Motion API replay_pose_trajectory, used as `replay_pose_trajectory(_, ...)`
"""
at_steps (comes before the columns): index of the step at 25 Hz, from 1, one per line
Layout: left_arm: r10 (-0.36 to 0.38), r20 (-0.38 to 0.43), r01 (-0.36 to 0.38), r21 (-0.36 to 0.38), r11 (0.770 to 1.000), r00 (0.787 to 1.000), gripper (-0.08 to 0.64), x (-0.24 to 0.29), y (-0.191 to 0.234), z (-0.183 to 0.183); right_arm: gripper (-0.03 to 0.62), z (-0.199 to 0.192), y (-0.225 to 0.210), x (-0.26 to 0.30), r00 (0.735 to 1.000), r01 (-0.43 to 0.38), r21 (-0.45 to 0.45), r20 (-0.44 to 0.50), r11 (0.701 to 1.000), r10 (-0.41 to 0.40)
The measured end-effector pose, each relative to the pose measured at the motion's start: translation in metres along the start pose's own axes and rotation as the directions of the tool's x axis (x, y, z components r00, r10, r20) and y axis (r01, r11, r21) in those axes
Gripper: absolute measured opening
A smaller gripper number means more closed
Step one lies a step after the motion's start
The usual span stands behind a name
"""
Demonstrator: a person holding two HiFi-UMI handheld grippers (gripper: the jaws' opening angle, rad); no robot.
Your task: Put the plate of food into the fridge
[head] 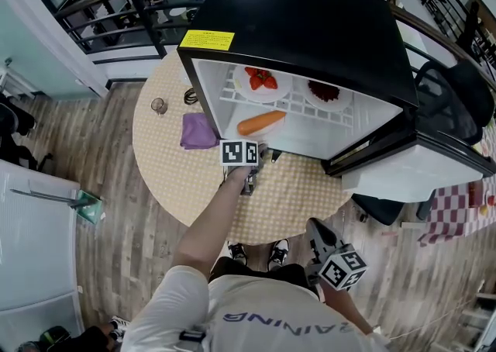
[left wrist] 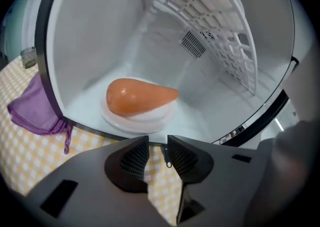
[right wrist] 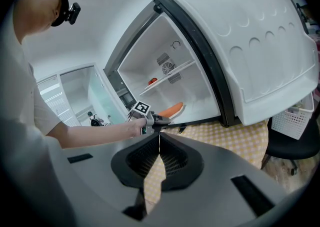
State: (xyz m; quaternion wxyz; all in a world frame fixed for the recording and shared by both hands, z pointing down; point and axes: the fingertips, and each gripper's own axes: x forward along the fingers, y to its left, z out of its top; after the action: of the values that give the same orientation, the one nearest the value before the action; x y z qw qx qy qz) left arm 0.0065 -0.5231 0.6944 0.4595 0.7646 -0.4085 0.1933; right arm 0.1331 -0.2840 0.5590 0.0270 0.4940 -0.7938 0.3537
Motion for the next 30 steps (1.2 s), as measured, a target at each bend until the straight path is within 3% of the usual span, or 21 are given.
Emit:
replay_pose_trajectory(2,0.018,0.008,-0.018,-0.001,1.0,1.0,0.098,-0.006,0.003,0.0,0.023,0.001,0.001,0.0,1.0,-0.007,-0.002,0.001,1.0,0.007)
replay_pose_trajectory(6,-0.009,0.102,0.015,-0.061,0.998,0.995,0.018,-0.031,0.003,0.0,0.023,0.006,0.004,0.002,1.0,-0.024,-0.012,0.012,1.0,0.024)
replay_pose_trajectory(11,-0.044,0.202,0.045,-0.001,0.999,0.978,0.011,-0.075,-0.003,-0.022,0.023,0.017,0.008,0.006,0.998,-0.056,-0.03,0.029,0.998,0.057)
replay_pose_trajectory(18,-0.026,0.305,-0.001,0.089,0.996,0.952,0.009,-0.15,-0.024,-0.048,0.023,0.036,0.021,0.016,0.99,-0.131,-0.087,0.042,0.988,0.135)
replay_pose_trajectory(22,-0.054,0.39,-0.013,0.168,0.986,0.919,0.009,-0.205,-0.06,-0.05,0.023,0.056,0.02,0.017,0.986,-0.143,-0.12,0.069,0.982,0.152)
replay_pose_trajectory(26,-0.095,0.492,0.027,0.144,0.989,0.865,0.009,-0.252,-0.087,-0.044,0.023,0.073,0.022,0.017,0.982,-0.151,-0.162,0.086,0.975,0.167)
replay_pose_trajectory(30,-0.092,0.566,-0.019,0.186,0.982,0.819,0.009,-0.288,-0.103,-0.038,0.023,0.088,0.03,0.017,0.978,-0.154,-0.209,0.108,0.966,0.18)
